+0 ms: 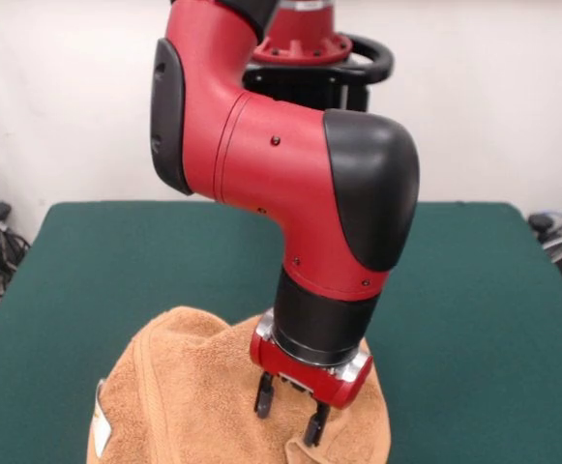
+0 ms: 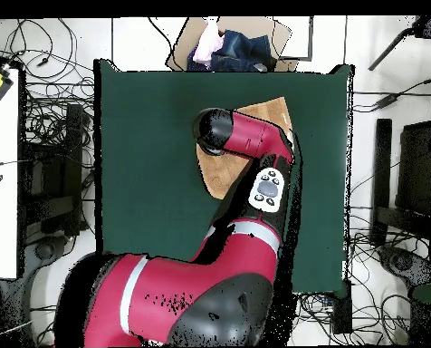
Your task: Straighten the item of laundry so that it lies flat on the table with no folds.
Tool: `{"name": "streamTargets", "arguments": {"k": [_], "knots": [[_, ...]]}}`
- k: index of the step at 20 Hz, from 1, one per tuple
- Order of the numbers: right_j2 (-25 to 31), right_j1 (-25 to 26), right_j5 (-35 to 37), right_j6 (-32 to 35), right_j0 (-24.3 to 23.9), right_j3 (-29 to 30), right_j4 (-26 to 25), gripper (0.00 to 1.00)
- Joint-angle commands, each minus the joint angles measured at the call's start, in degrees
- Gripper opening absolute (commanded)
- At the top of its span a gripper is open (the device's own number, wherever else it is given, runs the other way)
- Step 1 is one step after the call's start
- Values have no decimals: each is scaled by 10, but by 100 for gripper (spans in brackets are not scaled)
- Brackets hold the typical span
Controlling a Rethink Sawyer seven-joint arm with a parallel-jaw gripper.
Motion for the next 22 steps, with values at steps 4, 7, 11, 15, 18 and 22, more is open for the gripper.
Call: {"name": "streamTargets", "arguments": {"k": [4, 7, 11, 15, 18, 22], "knots": [[55, -45, 19, 8, -28, 42, -23, 100], [55, -45, 28, 5, -28, 39, -25, 100], [47, -55, 57, 3, -30, 21, -28, 100], [43, -72, 110, -5, -39, -7, -24, 100], [56, -99, 112, -35, -54, 17, -29, 100], [33, -124, 107, -50, -50, 52, -59, 100]]}}
